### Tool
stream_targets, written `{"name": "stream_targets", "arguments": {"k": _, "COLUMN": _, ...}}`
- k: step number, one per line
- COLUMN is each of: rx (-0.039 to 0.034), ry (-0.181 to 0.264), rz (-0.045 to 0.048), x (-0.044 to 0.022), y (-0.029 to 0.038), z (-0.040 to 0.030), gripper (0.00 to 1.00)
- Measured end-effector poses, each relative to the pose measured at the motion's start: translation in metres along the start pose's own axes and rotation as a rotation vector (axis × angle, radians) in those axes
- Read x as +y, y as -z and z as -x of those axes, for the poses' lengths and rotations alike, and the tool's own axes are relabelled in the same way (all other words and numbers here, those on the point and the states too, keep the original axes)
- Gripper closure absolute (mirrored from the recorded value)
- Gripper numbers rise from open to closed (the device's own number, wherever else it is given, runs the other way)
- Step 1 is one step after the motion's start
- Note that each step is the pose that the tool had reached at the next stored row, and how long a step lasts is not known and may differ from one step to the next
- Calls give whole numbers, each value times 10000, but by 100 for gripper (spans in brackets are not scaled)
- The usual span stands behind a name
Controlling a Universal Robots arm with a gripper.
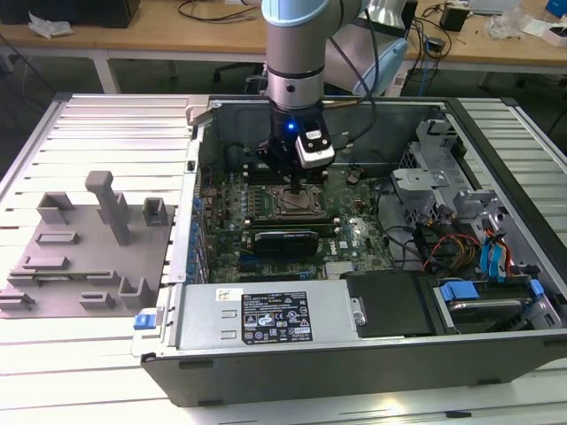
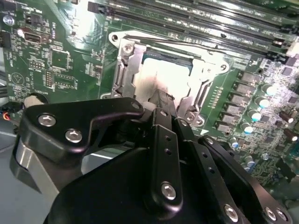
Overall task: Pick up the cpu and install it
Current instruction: 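Install the first cpu locking lever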
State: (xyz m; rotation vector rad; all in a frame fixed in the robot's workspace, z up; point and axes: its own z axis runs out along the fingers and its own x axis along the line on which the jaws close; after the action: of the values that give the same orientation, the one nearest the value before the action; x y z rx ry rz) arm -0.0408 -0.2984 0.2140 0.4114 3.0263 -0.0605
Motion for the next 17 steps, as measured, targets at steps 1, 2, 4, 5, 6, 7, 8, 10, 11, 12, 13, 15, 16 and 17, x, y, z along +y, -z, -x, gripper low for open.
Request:
{"name": "stream_targets", "arguments": {"k": 1, "rx": -1, "ry": 16, "rz": -1, "x": -5, "y": -1, "z": 4, "gripper": 89}}
{"name": "stream_targets", "arguments": {"k": 2, "rx": -3, "ry": 35, "rz": -5, "x": -19, "y": -1, "z": 7, "gripper": 89}}
{"name": "stream_targets", "arguments": {"k": 4, "rx": -3, "ry": 38, "rz": -6, "x": -20, "y": 4, "z": 8, "gripper": 89}}
{"name": "stream_targets", "arguments": {"k": 5, "rx": -3, "ry": 38, "rz": -4, "x": -21, "y": 31, "z": 10, "gripper": 89}}
{"name": "stream_targets", "arguments": {"k": 6, "rx": -3, "ry": 38, "rz": -5, "x": -22, "y": 59, "z": 13, "gripper": 89}}
{"name": "stream_targets", "arguments": {"k": 7, "rx": -4, "ry": 39, "rz": -4, "x": -23, "y": 111, "z": 18, "gripper": 89}}
{"name": "stream_targets", "arguments": {"k": 8, "rx": -3, "ry": 39, "rz": -4, "x": -24, "y": 141, "z": 21, "gripper": 89}}
{"name": "stream_targets", "arguments": {"k": 10, "rx": -3, "ry": 39, "rz": -4, "x": -25, "y": 188, "z": 25, "gripper": 89}}
{"name": "stream_targets", "arguments": {"k": 11, "rx": -3, "ry": 39, "rz": -5, "x": -25, "y": 205, "z": 27, "gripper": 89}}
{"name": "stream_targets", "arguments": {"k": 12, "rx": -3, "ry": 41, "rz": -4, "x": -29, "y": 207, "z": 30, "gripper": 89}}
{"name": "stream_targets", "arguments": {"k": 13, "rx": -3, "ry": 40, "rz": -2, "x": -38, "y": 207, "z": 34, "gripper": 89}}
{"name": "stream_targets", "arguments": {"k": 15, "rx": -3, "ry": 39, "rz": -4, "x": -105, "y": 204, "z": 53, "gripper": 89}}
{"name": "stream_targets", "arguments": {"k": 16, "rx": -3, "ry": 39, "rz": -3, "x": -118, "y": 203, "z": 57, "gripper": 89}}
{"name": "stream_targets", "arguments": {"k": 17, "rx": -4, "ry": 39, "rz": -3, "x": -132, "y": 202, "z": 60, "gripper": 89}}
